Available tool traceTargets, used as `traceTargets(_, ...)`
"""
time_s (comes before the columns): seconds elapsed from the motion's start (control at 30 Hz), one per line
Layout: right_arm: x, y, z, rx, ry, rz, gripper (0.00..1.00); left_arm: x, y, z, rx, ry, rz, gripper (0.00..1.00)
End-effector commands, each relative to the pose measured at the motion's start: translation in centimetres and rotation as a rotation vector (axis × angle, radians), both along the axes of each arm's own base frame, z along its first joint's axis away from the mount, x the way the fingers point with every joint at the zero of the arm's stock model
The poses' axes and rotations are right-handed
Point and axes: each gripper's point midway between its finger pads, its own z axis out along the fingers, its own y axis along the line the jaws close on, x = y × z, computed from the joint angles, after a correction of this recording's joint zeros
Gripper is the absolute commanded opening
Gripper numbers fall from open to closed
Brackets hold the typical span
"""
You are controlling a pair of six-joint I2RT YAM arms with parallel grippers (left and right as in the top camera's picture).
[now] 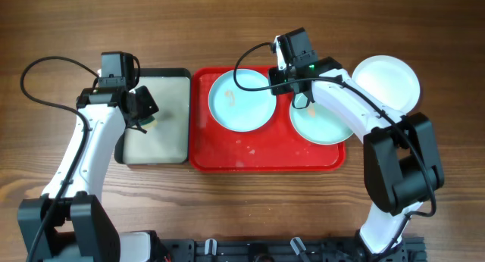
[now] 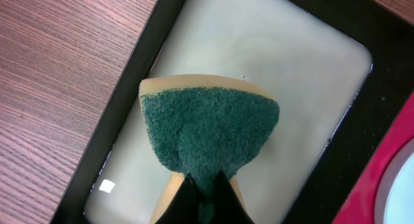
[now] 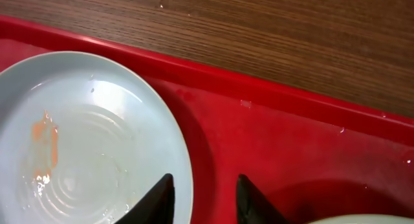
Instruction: Clean dirty plates on tray and stack at the side
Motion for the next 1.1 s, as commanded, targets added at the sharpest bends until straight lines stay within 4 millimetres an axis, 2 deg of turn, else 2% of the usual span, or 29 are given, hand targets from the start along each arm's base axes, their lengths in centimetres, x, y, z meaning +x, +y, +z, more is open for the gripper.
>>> traceTargets(0.0, -0.8, 0.1, -1.5, -0.003, 0.035, 0.023, 0.29, 0.0, 0.0, 0.0, -0.010, -0.006, 0.008, 0.04)
traceTargets(0.17, -1.5, 0.6, -1.9, 0.026, 0.066, 0.042, 0.28, 0.0, 0.0, 0.0, -0.010, -0.005, 0.009, 0.04)
traceTargets(0.37, -2.7, 1.4, -4.3, 0.060, 0.149, 0.070, 0.20, -0.1, 0.0, -0.1, -0.010, -0.004, 0.009, 0.04)
traceTargets(0.6, -2.8, 1.2, -4.5, 0.053, 0.158, 0.067, 0.11, 0.0, 0.0, 0.0, -0.009, -0.004, 0.005, 0.04)
traceTargets(0.67, -2.9, 1.2, -4.6, 0.052, 0.160, 0.066, 0.11, 0.0, 0.0, 0.0, -0.009, -0.004, 0.005, 0.04)
traceTargets(0.73, -2.9, 1.1, -4.6, 0.049, 0.162, 0.060, 0.18, 0.0, 0.0, 0.0, -0.009, -0.004, 0.005, 0.04)
traceTargets(0.8, -2.9, 1.1, -4.7, 0.049, 0.165, 0.059, 0.19, 0.0, 0.0, 0.0, -0.009, -0.004, 0.005, 0.04)
traceTargets(0.9, -3.0, 1.1, -5.0, 0.049, 0.171, 0.056, 0.11, 0.0, 0.0, 0.0, -0.009, -0.004, 0.005, 0.04)
traceTargets(1.07, -3.0, 1.1, -5.5, 0.052, 0.182, 0.041, 0.10, 0.0, 0.0, 0.0, -0.009, -0.004, 0.005, 0.04)
